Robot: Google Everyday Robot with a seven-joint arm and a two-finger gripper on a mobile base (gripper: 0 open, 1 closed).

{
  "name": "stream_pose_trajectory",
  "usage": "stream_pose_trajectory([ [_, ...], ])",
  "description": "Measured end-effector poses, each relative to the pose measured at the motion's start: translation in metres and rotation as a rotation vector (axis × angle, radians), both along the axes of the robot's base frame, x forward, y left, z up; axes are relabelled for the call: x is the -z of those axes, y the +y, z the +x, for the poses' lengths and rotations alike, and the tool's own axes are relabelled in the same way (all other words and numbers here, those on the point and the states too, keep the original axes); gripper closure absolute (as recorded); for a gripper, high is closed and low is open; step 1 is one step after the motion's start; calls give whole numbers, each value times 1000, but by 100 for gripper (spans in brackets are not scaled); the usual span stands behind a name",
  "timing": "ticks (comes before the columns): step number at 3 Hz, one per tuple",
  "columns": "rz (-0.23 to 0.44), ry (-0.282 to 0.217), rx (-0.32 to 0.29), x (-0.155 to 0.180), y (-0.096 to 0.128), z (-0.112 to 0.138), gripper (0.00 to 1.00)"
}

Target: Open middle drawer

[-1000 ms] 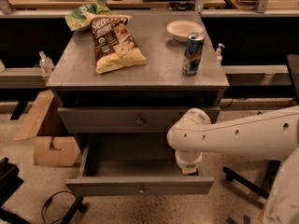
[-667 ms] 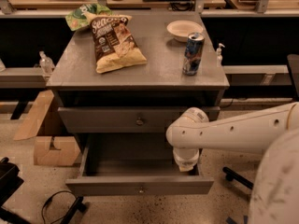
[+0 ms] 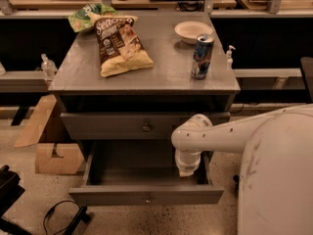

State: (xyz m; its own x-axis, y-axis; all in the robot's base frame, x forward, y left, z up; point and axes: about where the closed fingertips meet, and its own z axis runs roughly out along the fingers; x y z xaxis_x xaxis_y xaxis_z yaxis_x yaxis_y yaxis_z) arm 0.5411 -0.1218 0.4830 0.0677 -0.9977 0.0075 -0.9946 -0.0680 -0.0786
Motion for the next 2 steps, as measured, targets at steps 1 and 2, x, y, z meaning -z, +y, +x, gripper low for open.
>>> stream_pose_trajectory([
  [1, 14, 45, 7, 31, 0, -5, 100],
  [2, 14, 45, 7, 31, 0, -5, 100],
])
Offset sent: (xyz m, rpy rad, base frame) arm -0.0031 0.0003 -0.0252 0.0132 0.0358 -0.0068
